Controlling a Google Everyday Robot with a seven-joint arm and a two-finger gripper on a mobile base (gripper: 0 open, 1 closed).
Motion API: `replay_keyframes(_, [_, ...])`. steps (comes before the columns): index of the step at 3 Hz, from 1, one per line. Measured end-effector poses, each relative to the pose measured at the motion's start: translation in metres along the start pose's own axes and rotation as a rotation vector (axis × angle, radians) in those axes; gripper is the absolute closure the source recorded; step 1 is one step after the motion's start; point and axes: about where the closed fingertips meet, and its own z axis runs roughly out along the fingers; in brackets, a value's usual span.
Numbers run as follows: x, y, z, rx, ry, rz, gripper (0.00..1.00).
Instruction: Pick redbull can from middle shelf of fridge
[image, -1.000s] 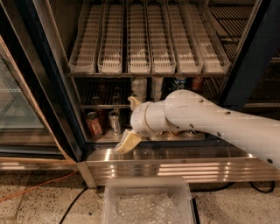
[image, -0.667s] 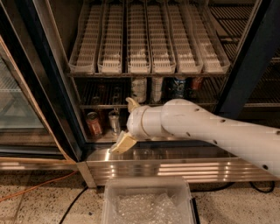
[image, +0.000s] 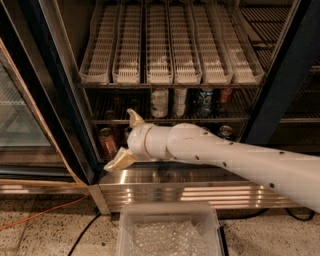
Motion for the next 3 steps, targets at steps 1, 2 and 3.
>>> replay_keyframes(1, [0.01, -0.007, 0.03, -0.013, -0.054, 0.046, 0.0])
replay_keyframes(2, [0.026, -0.02, 0.058, -0.007, -0.083, 0.144, 0.0])
replay_keyframes(3, [0.042, -0.034, 0.072, 0.016, -0.061, 0.194, 0.0])
